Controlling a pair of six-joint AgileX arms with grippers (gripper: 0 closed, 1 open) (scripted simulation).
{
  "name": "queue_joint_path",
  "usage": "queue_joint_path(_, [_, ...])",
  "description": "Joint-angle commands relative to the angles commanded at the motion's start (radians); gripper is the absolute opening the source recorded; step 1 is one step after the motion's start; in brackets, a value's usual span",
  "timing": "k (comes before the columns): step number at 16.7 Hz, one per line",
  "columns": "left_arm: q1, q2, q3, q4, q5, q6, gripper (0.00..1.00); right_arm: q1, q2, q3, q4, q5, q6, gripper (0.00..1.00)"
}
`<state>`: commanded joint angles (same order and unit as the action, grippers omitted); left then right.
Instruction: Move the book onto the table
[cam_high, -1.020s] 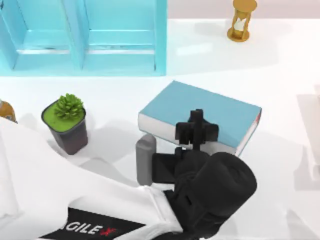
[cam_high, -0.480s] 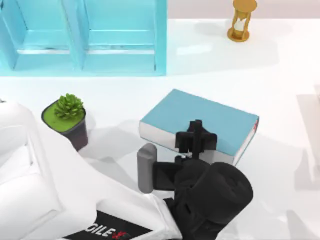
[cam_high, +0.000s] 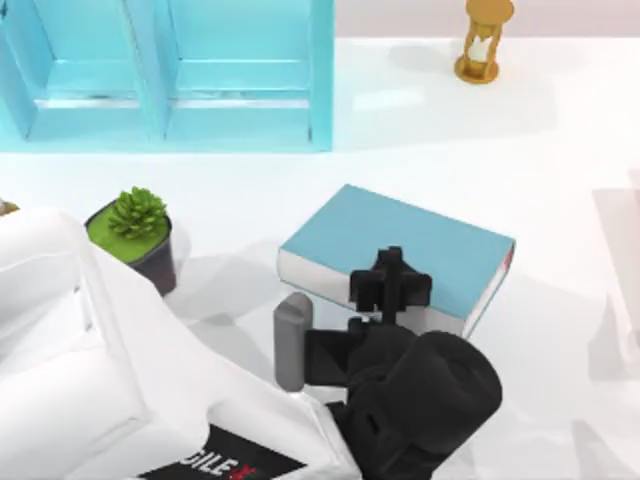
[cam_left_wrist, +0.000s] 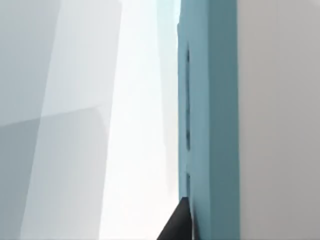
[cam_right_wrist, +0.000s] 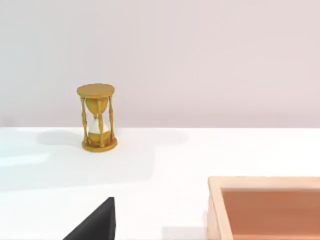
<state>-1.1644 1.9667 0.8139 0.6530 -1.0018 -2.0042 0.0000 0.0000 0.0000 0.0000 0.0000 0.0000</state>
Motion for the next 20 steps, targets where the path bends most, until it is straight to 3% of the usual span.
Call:
queue_joint_path(10, [0.0, 0.0, 0.0, 0.0, 0.0, 0.0, 0.98, 0.0, 0.0, 0.0, 0.0, 0.0, 0.0, 1.0])
queue_joint_path(20, [-0.001, 0.001, -0.001, -0.003, 0.0, -0.002, 1.0, 0.0, 0.0, 0.0, 0.0, 0.0, 0.0, 1.0])
